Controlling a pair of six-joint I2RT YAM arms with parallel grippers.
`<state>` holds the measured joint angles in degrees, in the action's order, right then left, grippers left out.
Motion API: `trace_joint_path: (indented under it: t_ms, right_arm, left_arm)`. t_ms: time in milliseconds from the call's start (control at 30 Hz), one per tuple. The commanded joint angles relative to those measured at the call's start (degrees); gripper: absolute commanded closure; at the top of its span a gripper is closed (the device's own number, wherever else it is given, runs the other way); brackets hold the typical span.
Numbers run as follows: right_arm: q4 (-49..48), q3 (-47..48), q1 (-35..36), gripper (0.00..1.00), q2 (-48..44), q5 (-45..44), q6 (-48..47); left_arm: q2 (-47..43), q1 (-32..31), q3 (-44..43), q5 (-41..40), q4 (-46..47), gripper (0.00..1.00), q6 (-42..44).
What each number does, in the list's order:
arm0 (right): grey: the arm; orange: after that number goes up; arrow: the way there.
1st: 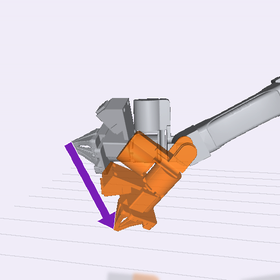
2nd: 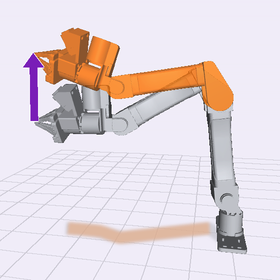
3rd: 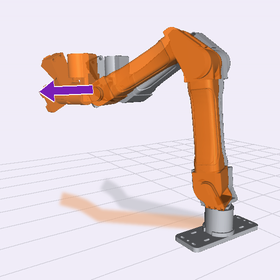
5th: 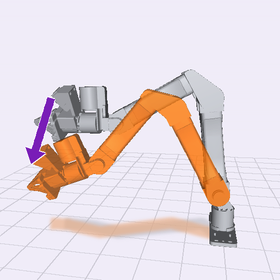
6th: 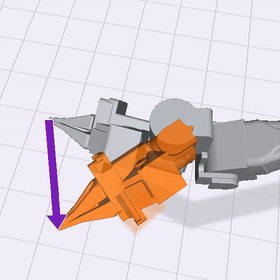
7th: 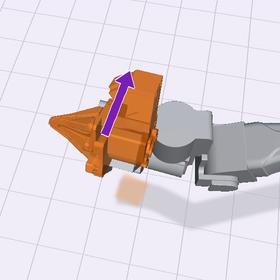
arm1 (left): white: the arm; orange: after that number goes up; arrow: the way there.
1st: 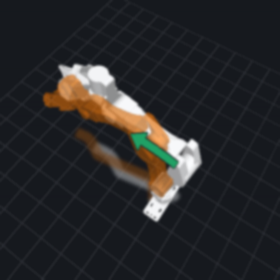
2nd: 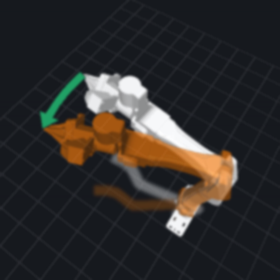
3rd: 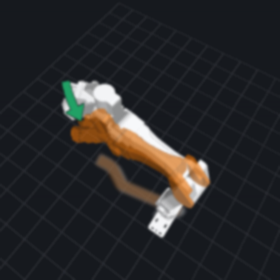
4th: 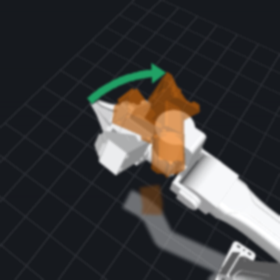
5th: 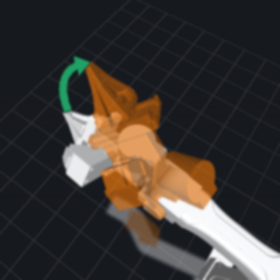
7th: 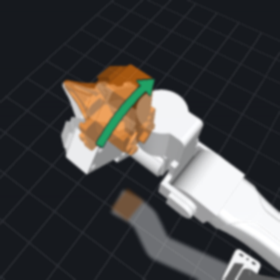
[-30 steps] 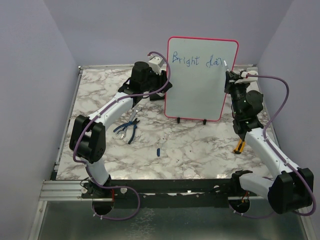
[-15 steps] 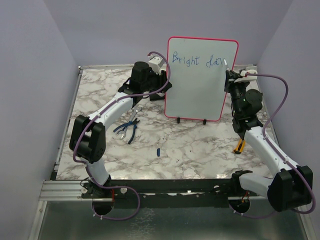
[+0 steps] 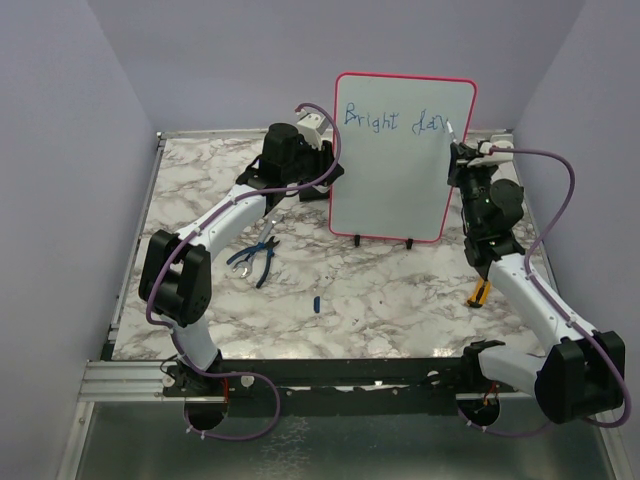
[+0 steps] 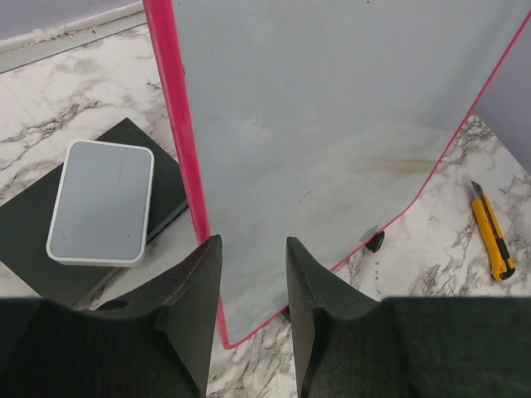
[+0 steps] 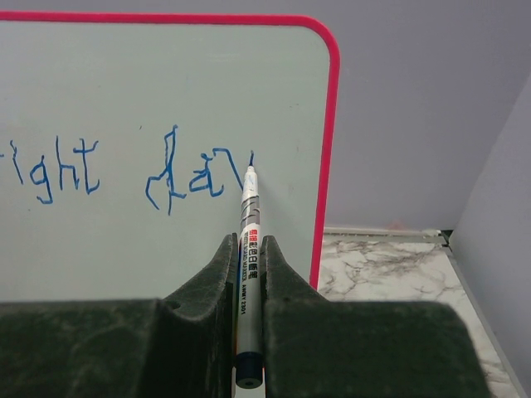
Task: Write a sentence on the whiteboard
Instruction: Pick up the sentence from the whiteboard.
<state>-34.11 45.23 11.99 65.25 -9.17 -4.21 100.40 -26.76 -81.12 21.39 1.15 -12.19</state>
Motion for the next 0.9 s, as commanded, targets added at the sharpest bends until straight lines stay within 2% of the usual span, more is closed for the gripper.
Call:
trace_joint_path:
  t_ms: [0, 867]
  right_arm:
    - [1.4, -1.6, -0.2, 0.99, -0.5, 0.5, 1.1]
    - [4.4, -3.0, -0.2, 0.99, -1.1, 4.4, 3.1]
  left_arm:
    - [-2.4, -0.4, 0.4, 0.3, 0.5, 0.62, 0.1]
    - [-2.8, -0.5, 0.4, 0.4, 0.6, 0.62, 0.0]
